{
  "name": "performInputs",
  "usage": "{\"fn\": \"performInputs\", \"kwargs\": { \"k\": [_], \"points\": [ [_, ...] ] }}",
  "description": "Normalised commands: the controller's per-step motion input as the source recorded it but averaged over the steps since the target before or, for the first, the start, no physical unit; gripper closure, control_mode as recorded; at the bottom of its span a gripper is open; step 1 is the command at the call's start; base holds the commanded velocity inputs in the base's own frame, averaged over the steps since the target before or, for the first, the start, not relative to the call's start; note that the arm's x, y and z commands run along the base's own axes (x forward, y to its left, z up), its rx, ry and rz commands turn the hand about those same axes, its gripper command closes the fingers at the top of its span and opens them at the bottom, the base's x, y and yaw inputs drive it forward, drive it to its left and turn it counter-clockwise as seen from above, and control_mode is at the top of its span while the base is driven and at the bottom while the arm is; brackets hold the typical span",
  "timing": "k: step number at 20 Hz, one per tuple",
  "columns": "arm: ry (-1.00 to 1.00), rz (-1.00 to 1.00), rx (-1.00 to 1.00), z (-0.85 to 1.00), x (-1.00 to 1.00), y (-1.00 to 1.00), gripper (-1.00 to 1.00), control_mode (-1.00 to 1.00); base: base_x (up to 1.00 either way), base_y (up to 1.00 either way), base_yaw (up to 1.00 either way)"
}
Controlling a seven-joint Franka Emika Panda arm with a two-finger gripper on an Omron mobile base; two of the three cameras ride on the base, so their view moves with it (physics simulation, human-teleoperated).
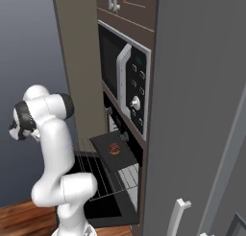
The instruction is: Take the baked cake out of the oven and place it on the plate for cooling. Then close the oven door.
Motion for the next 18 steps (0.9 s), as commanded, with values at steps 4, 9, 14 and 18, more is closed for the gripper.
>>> {"fn": "performInputs", "kwargs": {
  "k": [4,9,14,18],
  "points": [
    [-0.48,-0.14,0.10,0.24,0.03,-0.40,-1.00,-1.00,0.00,0.00,0.00],
    [-0.37,-0.10,0.03,0.16,0.28,-0.25,-1.00,-1.00,0.00,0.00,0.00],
    [-0.33,-0.13,0.00,0.02,0.41,-0.05,-1.00,-1.00,0.00,0.00,0.00],
    [-0.26,-0.24,0.00,0.00,0.44,0.00,-1.00,-1.00,0.00,0.00,0.00]
  ]
}}
